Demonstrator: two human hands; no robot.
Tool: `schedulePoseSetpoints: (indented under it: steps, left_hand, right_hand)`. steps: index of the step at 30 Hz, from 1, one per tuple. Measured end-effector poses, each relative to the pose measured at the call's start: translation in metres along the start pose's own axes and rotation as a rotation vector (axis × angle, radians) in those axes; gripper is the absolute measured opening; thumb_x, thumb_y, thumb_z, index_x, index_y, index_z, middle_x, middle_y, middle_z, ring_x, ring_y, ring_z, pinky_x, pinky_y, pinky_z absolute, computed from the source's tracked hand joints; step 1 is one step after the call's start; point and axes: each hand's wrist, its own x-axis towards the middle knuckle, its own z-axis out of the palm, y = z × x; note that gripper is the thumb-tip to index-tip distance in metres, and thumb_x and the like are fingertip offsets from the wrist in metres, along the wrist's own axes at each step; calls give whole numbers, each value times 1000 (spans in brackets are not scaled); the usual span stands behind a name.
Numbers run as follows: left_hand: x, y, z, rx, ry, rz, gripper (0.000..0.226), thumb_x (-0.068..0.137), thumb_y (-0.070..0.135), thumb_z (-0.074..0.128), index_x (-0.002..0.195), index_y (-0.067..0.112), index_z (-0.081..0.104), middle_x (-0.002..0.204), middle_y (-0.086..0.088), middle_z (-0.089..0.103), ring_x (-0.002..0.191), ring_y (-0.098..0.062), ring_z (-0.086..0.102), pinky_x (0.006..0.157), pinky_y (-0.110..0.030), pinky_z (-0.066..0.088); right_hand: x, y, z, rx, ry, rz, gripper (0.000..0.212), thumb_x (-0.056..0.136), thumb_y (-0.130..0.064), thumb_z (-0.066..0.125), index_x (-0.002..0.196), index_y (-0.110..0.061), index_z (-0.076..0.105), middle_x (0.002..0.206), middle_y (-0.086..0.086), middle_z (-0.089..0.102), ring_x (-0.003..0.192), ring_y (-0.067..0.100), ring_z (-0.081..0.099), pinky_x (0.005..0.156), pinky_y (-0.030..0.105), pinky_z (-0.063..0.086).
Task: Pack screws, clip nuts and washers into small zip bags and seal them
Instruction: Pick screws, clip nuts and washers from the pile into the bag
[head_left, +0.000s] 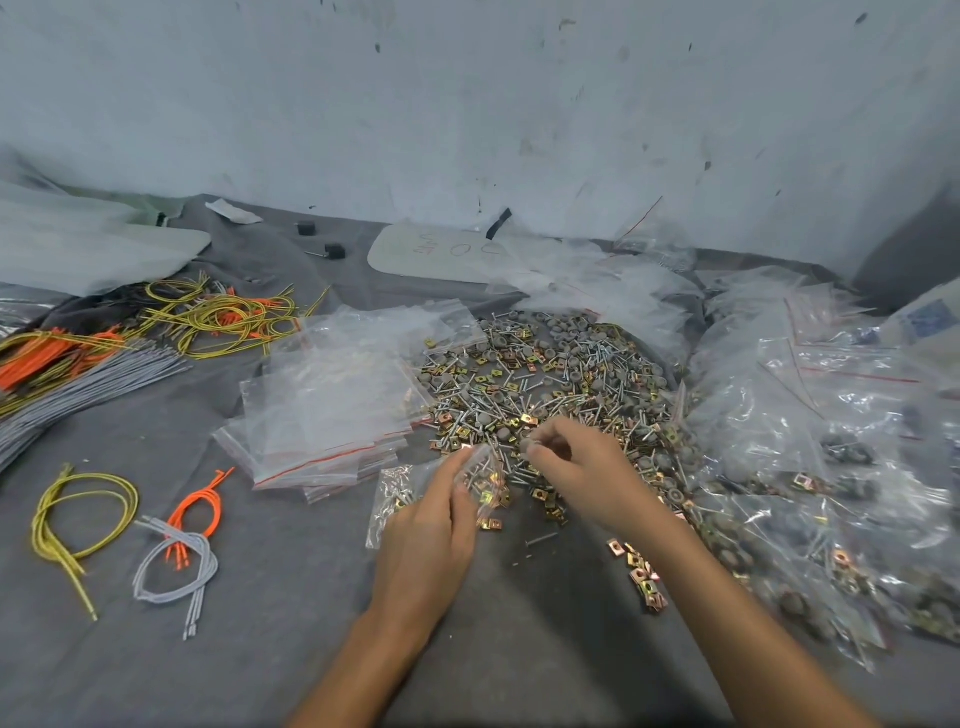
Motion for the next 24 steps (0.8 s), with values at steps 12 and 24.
schedulePoseSetpoints:
  steps: [12,24]
  left_hand:
    - [-2,1,0,13,2,17,45,95,46,31,136,42,49,108,7,74,85,-22,67,69,-38,51]
    - [-2,4,-2,1,15,24,41,96,41,34,135,44,46,94,5,75,73,-20,66,63,-40,52]
  right_hand:
    - [-28,-33,27,-204,-2,-259,10,92,-20,64,97,-21,72,79,-14,53,73,2,47,71,23,37]
    - [-38,-32,25,-129,2,-247,35,95,-18,65,129,-28,67,100,-12,65,85,3,59,83,20,48]
